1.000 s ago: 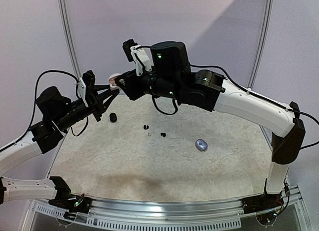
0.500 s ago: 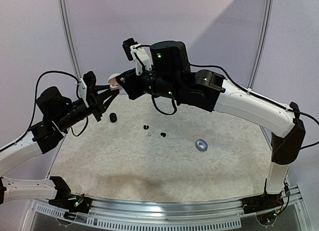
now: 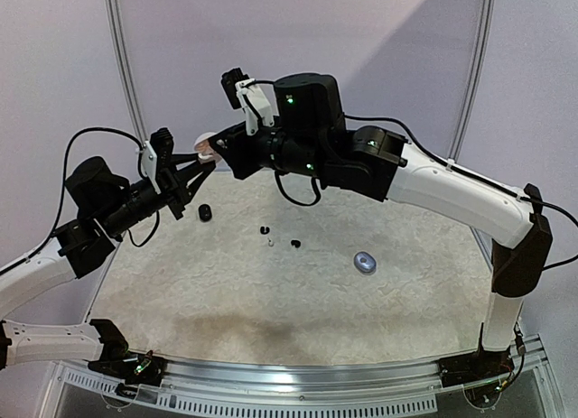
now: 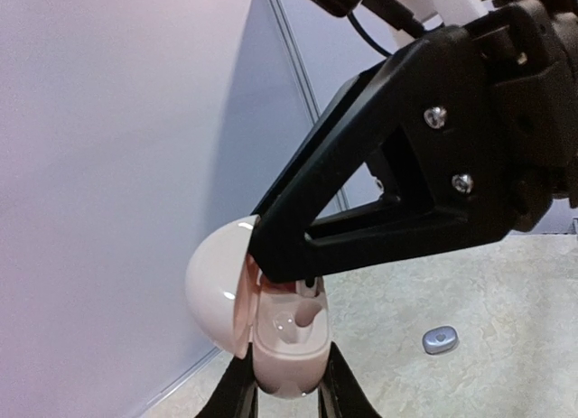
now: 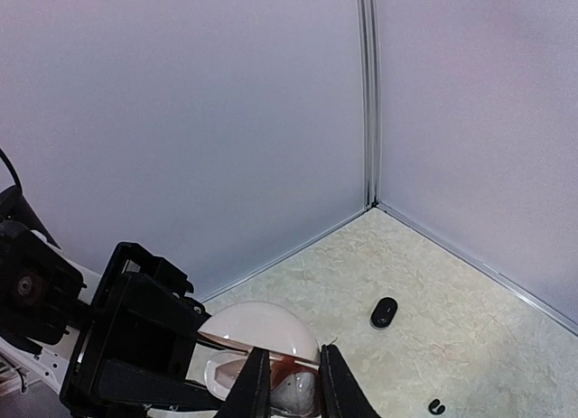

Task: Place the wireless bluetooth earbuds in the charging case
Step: Pick up the left earbud from the right side groove of the charging case.

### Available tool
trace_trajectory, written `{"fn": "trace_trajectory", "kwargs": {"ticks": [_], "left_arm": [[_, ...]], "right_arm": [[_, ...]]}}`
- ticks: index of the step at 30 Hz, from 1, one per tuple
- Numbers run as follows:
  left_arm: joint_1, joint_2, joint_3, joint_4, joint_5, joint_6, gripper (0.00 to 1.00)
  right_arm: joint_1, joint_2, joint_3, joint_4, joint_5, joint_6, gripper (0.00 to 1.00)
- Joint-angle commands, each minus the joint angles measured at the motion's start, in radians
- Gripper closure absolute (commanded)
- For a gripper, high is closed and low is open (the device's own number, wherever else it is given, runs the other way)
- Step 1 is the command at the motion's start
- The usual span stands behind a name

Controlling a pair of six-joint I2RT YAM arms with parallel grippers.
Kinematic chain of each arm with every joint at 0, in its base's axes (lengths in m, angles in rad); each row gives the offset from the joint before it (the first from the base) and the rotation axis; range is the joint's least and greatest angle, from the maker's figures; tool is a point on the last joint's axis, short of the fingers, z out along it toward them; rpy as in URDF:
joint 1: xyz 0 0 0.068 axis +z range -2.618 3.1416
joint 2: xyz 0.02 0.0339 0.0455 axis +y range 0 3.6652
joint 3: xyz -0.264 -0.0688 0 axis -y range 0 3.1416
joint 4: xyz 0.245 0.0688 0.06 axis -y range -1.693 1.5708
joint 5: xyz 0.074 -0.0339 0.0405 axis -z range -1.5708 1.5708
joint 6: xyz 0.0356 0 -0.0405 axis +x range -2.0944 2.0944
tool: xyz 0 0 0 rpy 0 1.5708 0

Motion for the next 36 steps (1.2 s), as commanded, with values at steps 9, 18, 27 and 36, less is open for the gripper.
{"fn": "trace_trajectory", "kwargs": {"ticks": [9,18,27,36], "left_arm": [[0.01,0.0,-0.008,-0.055,0.111,-0.156,1.0],[0.01,0.001,-0.006,-0.067,0.132,-0.159,1.0],[0.01,-0.002,0.018,-0.102,0.095,-0.112,1.0],[0.007,0.003,0.002,-0.034,0.013,-0.102,1.0]], "right_arm": [[0.016,-0.097,-0.105,-0.009,-0.082,-0.093,1.0],[0.017,-0.125,-0.137,0.032,-0.078,-0.096,1.0],[0.016,-0.033,-0.061,-0.058,-0.073,-0.095,0.97],[0.017,0.004,-0.032,-0.071,0.016,-0.09,0.81]]}}
